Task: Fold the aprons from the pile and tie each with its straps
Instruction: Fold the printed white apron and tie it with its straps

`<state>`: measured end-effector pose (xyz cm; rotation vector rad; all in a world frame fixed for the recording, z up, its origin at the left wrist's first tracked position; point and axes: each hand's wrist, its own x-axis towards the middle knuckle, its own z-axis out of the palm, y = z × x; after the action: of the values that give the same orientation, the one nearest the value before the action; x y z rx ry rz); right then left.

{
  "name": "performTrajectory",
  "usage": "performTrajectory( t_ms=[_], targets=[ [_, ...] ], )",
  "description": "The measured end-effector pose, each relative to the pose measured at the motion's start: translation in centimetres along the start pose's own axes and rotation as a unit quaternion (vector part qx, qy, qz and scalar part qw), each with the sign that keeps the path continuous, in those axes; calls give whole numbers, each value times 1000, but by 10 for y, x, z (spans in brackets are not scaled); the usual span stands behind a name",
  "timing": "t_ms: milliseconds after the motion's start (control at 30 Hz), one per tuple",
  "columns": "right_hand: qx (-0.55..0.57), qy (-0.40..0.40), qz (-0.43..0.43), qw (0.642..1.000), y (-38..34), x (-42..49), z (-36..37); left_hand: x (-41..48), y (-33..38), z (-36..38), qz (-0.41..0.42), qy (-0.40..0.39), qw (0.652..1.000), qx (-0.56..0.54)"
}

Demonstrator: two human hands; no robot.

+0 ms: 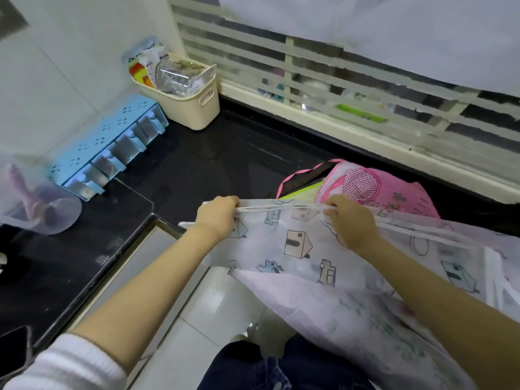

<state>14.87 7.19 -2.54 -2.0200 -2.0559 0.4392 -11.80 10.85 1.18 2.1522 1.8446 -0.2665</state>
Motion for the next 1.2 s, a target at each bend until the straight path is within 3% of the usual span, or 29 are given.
performTrajectory(
  t_ms=[133, 267, 400, 467, 633, 767, 867, 1100, 1200],
  targets=[
    [-13, -18, 87, 996, 41, 8, -13, 16, 41, -17, 40, 98, 993, 51],
    [12, -53, 147, 988, 57, 4, -7, 24, 65, -23, 51, 95, 990, 91],
    [42, -29, 29, 998, 25, 0, 1, 33, 77, -24, 63, 74, 991, 92],
    [68, -54, -30, 996, 1, 3, 8, 40, 74, -22, 77, 84, 990, 85],
    [14, -164, -33, 986, -31, 19, 35, 54, 41, -13, 67, 189, 979, 37],
    [-35, -230, 33, 972, -35, 29, 61, 37, 12, 15, -37, 130, 984, -119],
    [-75, -244, 52, 965, -37, 30, 74, 21, 2, 44, -86, 86, 979, -165],
    [-77, -246, 102, 961, -44, 36, 83, 7, -5, 76, -121, 86, 986, -70],
    [-79, -240, 111, 961, -45, 36, 83, 0, -20, 79, -107, 50, 983, -140]
  ],
)
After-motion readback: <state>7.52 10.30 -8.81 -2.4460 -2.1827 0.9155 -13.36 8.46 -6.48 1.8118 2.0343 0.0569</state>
